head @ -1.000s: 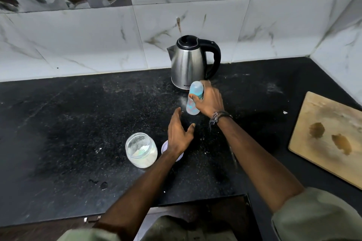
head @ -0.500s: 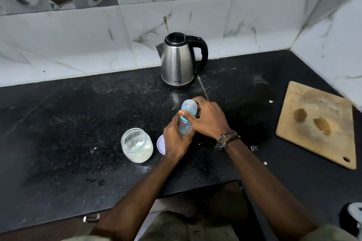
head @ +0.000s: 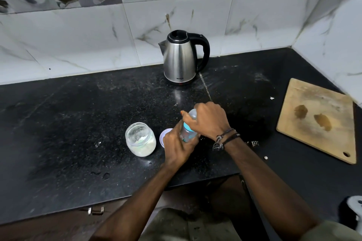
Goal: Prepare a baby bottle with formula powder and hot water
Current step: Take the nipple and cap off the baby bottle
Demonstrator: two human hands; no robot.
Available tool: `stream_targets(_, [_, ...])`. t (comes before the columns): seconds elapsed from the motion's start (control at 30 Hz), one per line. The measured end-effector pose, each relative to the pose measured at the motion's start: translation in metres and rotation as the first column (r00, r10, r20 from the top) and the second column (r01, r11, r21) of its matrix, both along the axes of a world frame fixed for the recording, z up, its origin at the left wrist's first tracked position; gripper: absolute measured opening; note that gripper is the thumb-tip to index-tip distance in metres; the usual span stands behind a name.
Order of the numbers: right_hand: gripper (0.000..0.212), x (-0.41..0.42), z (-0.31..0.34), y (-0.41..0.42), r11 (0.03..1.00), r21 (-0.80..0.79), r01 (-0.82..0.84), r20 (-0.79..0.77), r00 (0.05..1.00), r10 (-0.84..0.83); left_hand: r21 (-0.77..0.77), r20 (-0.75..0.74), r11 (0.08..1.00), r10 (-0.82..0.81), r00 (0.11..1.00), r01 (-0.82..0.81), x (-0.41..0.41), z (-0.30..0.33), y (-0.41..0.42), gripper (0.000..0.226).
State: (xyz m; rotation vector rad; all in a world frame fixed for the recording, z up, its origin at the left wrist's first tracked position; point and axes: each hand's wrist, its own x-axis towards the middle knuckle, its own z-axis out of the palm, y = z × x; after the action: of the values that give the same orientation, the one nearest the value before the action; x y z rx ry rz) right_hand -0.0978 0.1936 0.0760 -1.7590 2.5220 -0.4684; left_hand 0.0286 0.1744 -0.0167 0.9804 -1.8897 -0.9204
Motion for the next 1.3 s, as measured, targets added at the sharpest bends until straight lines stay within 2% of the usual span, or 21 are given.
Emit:
stream_targets(0.07, [0.051, -0.006, -0.003, 0.002, 0.991, 0.008, -0.135, 0.014, 0.991, 0.135, 0.039, 0.005, 0.999, -0.038, 0.999, 0.038, 0.008, -0.006, -0.004, 0.037])
stream_targets(0.17, [0.051, -0.016, -0.006, 0.006, 0.967, 0.020, -0.256, 0.183, 0.951, 0.248, 0.072, -0.004, 0.997, -0.039, 0.999, 0.039, 0.019, -0.019, -0.009, 0.038])
stream_targets(0.3, [0.042, -0.025, -0.008, 0.007, 0.929, -0.116, -0.351, 0.381, 0.848, 0.368, 0.135, -0.027, 0.991, -0.002, 1.000, 0.006, 0.022, -0.024, -0.010, 0.049])
stream_targets(0.43, [0.054, -0.031, -0.006, 0.006, 0.948, -0.220, -0.232, 0.504, 0.804, 0.314, 0.183, -0.079, 0.983, 0.047, 0.996, -0.032, 0.023, -0.026, -0.011, 0.054])
stream_targets(0.63, [0.051, -0.045, -0.003, 0.006, 0.952, -0.247, -0.184, 0.635, 0.711, 0.302, 0.201, -0.128, 0.980, 0.032, 0.991, -0.006, 0.015, -0.020, -0.007, 0.050])
stream_targets(0.77, [0.050, -0.055, -0.005, 0.004, 0.945, -0.319, -0.076, 0.719, 0.630, 0.293, 0.215, -0.141, 0.976, 0.011, 0.990, 0.020, 0.012, -0.016, -0.003, 0.056])
stream_targets(0.83, [0.052, -0.067, -0.013, -0.001, 0.949, -0.315, -0.030, 0.707, 0.660, 0.255, 0.210, -0.147, 0.978, 0.016, 0.989, 0.015, 0.012, -0.017, -0.003, 0.055])
stream_targets(1.0, [0.061, -0.088, -0.054, -0.015, 0.992, -0.120, 0.024, 0.459, 0.888, 0.034, 0.208, -0.146, 0.978, 0.049, 0.988, -0.017, 0.012, -0.019, -0.003, 0.049])
stream_targets(1.13, [0.061, -0.089, -0.078, -0.021, 0.998, -0.009, 0.066, 0.353, 0.934, -0.059, 0.211, -0.150, 0.977, 0.058, 0.987, -0.025, 0.006, -0.018, -0.002, 0.050])
stream_targets(1.3, [0.051, -0.079, -0.098, -0.020, 0.996, 0.081, 0.032, 0.272, 0.961, -0.053, 0.248, -0.122, 0.967, 0.088, 0.989, -0.055, 0.002, -0.022, -0.003, 0.050])
